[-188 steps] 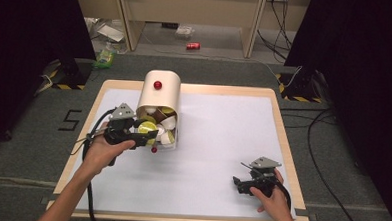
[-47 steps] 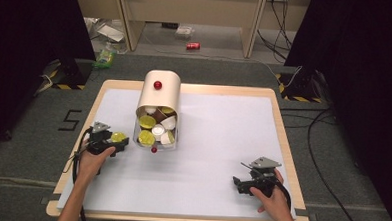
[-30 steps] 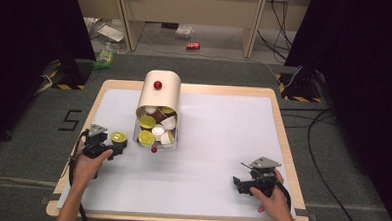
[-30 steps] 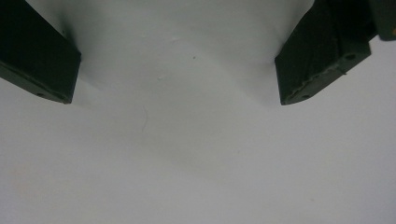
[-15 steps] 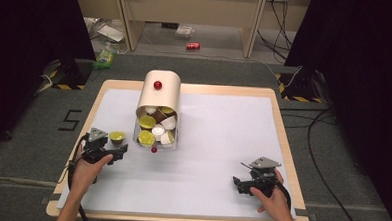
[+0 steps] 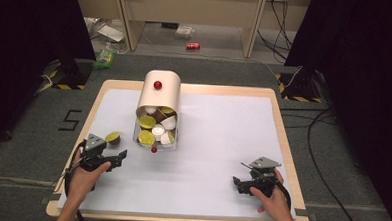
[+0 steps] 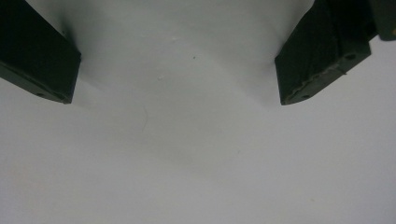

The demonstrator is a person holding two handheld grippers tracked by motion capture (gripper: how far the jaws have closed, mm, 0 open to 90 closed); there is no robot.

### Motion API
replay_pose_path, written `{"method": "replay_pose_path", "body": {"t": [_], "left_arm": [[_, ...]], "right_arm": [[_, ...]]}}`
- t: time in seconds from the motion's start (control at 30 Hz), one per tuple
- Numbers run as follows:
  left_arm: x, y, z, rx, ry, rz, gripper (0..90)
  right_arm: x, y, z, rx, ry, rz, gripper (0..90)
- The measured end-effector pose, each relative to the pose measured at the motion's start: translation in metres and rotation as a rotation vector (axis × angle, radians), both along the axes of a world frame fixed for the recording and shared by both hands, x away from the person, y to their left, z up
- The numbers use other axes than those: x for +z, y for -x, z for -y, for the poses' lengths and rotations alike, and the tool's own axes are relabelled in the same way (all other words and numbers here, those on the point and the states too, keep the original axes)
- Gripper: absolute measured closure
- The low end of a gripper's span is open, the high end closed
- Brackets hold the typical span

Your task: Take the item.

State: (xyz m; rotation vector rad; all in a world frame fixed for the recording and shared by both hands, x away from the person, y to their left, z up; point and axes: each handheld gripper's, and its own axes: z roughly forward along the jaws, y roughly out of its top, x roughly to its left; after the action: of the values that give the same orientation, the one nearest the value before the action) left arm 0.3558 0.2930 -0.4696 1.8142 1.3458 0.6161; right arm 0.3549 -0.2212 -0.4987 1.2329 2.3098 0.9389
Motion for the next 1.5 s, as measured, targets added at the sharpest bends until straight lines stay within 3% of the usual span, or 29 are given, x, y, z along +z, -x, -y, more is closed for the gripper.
{"method": "replay_pose_path", "body": {"t": [0.87, 1.5], "left_arm": [[-0.014, 0.026, 0.012, -0.018, -0.024, 0.011, 15.4], [-0.026, 0.043, 0.023, -0.044, -0.043, -0.006, 15.4]], "right_arm": [[0.0, 0.0, 0.0, 0.0, 0.0, 0.0, 0.5], [0.0, 0.0, 0.0, -0.001, 0.0, 0.0, 0.5]]}}
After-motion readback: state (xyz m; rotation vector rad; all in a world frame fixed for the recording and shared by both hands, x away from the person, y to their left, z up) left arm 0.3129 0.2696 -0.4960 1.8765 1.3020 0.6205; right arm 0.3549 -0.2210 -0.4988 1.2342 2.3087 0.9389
